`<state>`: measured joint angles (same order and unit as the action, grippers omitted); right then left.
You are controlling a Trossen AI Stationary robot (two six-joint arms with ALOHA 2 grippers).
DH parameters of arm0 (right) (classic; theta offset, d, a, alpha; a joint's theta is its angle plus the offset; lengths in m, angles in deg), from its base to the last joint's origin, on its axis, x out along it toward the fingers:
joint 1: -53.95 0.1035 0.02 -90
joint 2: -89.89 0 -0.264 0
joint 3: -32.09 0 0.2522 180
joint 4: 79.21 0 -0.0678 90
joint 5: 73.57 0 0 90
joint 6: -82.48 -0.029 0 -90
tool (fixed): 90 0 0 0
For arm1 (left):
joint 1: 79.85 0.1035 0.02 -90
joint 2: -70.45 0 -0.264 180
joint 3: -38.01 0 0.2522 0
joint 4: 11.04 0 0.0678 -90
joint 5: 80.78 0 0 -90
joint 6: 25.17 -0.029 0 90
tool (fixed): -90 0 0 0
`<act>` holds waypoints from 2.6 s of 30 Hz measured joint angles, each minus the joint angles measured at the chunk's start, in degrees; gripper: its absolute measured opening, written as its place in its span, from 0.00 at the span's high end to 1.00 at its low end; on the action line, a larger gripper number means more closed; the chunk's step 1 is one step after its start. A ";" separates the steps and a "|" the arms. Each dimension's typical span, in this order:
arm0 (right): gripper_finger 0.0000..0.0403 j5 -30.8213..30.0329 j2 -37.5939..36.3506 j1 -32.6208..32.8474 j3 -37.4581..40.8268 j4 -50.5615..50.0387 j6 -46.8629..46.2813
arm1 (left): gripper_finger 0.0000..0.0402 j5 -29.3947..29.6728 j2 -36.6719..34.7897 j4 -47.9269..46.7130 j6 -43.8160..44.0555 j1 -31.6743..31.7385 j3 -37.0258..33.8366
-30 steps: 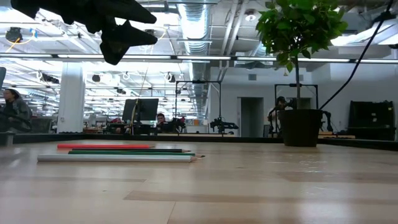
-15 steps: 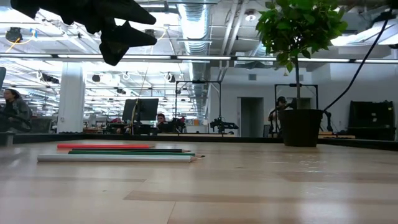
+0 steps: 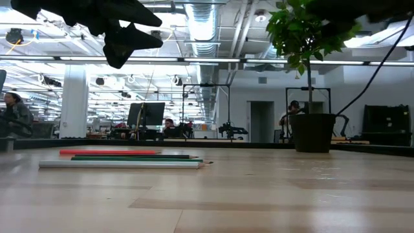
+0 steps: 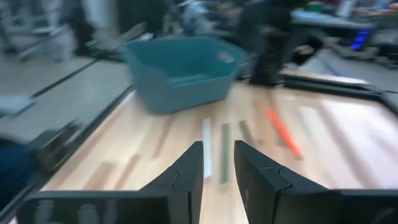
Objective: Sort pens & pencils
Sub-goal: Put the orange pencil in the blue bin
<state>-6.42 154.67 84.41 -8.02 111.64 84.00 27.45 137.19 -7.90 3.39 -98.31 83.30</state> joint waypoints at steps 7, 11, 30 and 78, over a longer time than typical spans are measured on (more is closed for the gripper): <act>0.72 -0.09 0.77 -9.04 0.00 -0.09 -0.30 | 0.57 -0.89 0.00 -1.43 0.64 0.00 0.00; 0.72 -0.07 2.99 -12.19 0.00 -0.28 0.00 | 0.57 -0.89 0.00 -1.77 0.20 0.02 0.00; 0.72 0.30 5.84 -22.16 0.00 -0.26 0.49 | 0.57 16.90 0.00 -17.59 -1.94 1.82 -0.02; 0.72 0.29 5.81 -22.62 0.00 -2.30 0.44 | 0.57 7.47 8.82 3.23 -10.52 10.02 -11.17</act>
<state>-6.13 160.48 61.79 -8.02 109.34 84.44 34.93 146.01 -4.67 -7.14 -88.30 72.13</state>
